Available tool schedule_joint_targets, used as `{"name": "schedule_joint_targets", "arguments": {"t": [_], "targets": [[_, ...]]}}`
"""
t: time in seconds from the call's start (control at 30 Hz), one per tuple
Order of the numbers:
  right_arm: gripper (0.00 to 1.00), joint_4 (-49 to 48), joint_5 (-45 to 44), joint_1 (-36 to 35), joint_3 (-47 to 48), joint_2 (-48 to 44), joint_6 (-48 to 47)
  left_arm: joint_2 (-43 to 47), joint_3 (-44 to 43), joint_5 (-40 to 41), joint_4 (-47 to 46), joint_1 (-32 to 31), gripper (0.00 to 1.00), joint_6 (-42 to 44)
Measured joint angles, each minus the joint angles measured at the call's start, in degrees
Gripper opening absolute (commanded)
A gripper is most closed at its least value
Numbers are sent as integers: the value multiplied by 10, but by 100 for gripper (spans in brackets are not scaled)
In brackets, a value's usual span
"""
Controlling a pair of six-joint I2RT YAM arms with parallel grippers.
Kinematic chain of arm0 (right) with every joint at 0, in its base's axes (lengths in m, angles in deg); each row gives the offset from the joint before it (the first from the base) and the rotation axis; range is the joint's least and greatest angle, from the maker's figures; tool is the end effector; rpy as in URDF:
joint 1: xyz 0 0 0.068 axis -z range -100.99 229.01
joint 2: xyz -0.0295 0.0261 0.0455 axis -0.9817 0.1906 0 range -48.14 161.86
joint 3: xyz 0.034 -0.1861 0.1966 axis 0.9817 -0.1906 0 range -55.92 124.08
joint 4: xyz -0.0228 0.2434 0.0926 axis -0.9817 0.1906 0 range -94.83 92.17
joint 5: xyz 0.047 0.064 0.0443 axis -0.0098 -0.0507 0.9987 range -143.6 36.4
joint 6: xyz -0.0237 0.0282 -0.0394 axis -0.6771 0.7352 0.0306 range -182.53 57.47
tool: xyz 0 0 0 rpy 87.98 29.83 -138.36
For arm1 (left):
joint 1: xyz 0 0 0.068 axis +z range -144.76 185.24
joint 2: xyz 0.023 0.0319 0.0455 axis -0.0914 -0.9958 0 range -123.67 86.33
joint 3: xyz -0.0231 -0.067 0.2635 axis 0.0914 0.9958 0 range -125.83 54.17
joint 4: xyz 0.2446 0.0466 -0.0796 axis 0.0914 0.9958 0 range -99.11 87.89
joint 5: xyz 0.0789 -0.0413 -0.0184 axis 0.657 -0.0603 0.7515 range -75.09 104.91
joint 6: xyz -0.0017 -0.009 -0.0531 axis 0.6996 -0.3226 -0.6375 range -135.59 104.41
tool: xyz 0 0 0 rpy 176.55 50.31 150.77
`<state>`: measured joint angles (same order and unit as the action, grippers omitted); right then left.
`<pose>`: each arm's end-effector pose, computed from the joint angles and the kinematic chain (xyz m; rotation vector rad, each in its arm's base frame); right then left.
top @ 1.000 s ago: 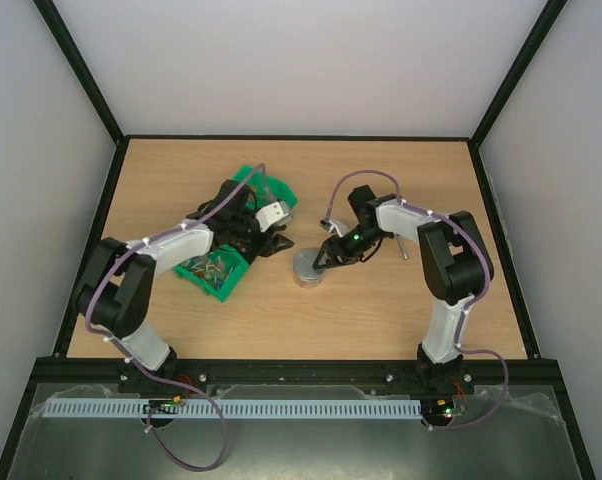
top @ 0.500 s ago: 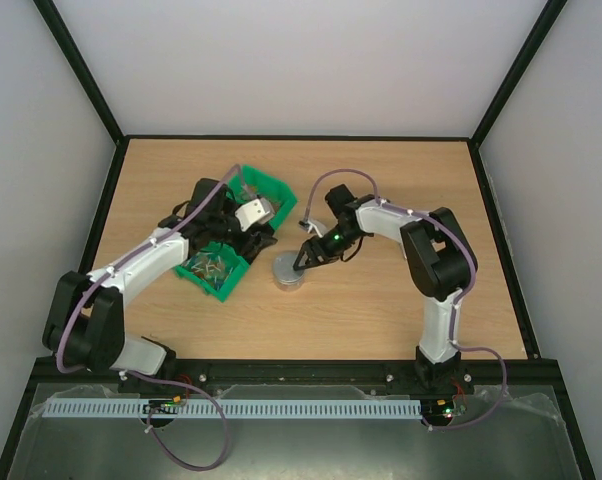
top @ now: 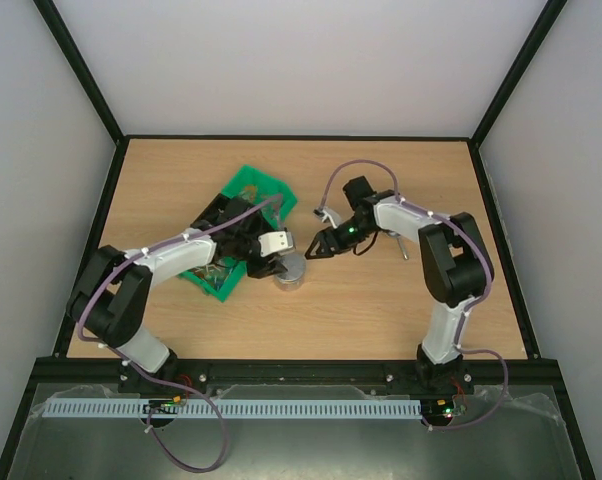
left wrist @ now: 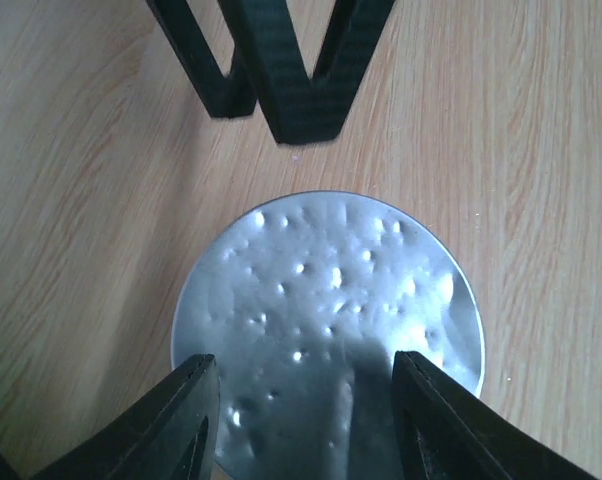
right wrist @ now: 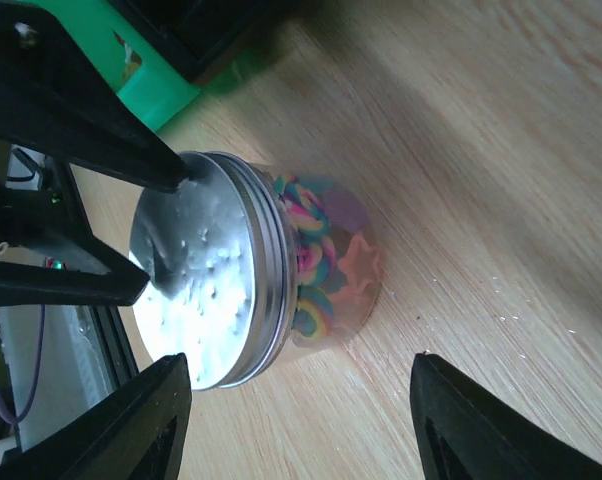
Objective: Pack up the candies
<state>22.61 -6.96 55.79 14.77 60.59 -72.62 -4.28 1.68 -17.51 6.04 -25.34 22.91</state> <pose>0.3349 0.1718 0.1703 -0.9705 2.4014 1.1684 0.2613 -0.1767 0.1901 1.5484 1.8420 -0.6399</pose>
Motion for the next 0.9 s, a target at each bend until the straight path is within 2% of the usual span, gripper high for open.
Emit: {"name": "schedule_joint_targets", "arguments": {"t": [0.1,0.23,0.33,0.37,0.43,0.47,0.6,0.73,0.8,0.9], "targets": [[64,-3,-6,13,-9,-26,-1,-5,2,6,-8,0,50,13],[73,-16,-26,38,-14,-78,-5,-2,1,9,-5,0,58,23],[97,-60,-61,51,-35,-146,-5,9,-7,9,3,2,75,16],[99,-79,-73,52,-44,-172,-2,15,-12,8,5,4,79,9],[99,-120,-94,52,-64,-221,0,31,-26,2,5,14,94,-6],[99,-142,-105,52,-74,-247,1,42,-35,-1,5,23,99,-17],[99,-231,-134,52,-103,-318,12,86,-73,-7,-6,63,100,-58],[99,-350,-150,52,-171,-356,32,148,-71,21,-64,91,100,-131],[99,-395,-148,52,-206,-360,41,175,-61,58,-103,93,100,-177],[99,-434,-104,51,-247,-357,28,179,-63,73,-104,97,99,-199]]}}
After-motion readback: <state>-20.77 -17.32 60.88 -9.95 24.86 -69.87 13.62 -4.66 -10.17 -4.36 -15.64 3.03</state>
